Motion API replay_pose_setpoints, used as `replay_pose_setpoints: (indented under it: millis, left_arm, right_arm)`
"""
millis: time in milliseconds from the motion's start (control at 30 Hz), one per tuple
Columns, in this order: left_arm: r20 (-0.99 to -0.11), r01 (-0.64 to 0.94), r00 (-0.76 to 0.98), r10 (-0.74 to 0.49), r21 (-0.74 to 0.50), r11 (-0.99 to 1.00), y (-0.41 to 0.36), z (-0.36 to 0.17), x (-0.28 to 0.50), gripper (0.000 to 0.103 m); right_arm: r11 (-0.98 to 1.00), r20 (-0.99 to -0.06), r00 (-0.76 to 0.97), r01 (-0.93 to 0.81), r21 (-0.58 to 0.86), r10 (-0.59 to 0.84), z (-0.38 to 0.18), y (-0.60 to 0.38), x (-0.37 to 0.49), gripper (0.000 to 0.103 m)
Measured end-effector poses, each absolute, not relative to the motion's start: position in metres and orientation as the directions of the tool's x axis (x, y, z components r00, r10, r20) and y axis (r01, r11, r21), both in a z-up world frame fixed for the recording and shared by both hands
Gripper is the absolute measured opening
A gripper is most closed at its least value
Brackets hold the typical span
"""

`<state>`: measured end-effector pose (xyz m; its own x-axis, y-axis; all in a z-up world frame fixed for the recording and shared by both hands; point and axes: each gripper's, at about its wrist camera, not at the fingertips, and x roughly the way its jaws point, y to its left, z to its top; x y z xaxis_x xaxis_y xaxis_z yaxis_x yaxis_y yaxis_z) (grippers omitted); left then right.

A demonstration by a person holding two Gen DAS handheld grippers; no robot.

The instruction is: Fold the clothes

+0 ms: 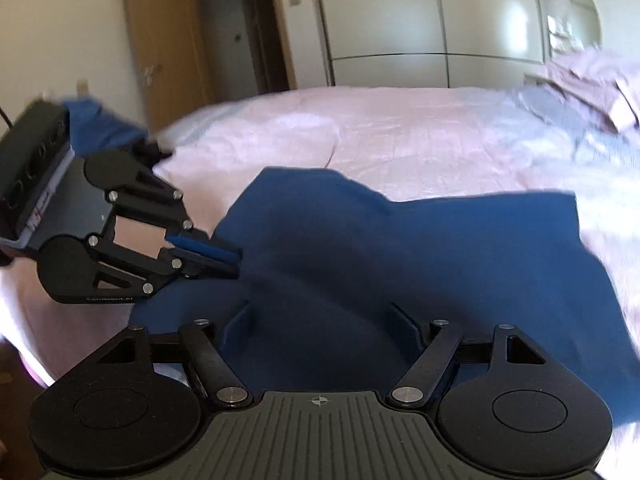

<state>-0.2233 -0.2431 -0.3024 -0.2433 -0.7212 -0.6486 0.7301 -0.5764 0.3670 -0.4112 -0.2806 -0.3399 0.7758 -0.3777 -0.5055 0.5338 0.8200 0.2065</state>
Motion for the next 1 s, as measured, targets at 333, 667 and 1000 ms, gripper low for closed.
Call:
replay_pose_setpoints:
  millis: [333,667,1000]
  left_arm:
    - [-0.732,0.747,-0.257,-0.632,0.265,-0.61,-0.297,-0.309,-0.224,0.011]
    - [-0.694,0.796,-0.319,-0.645,0.174,-0.58,-0.306,-0.273,-0.225,0.014]
    - [-0.747,0.762,-0.249,-0.616,0.242,-0.601,-0.32,-0.303,-0.236,0.019]
  right_arm:
    - [0.764,-0.42,0.8,0.569,0.304,-0.428,-0.355,-0.313,-0.453,0.073]
    - [0.563,-0.444,0.643,0.764,0.315,-0.625,-0.36,-0.33,-0.544,0.073]
    - [0.818,-0.465,0.804,0.52,0.245,-0.372,-0.33,-0.351,-0.465,0.073]
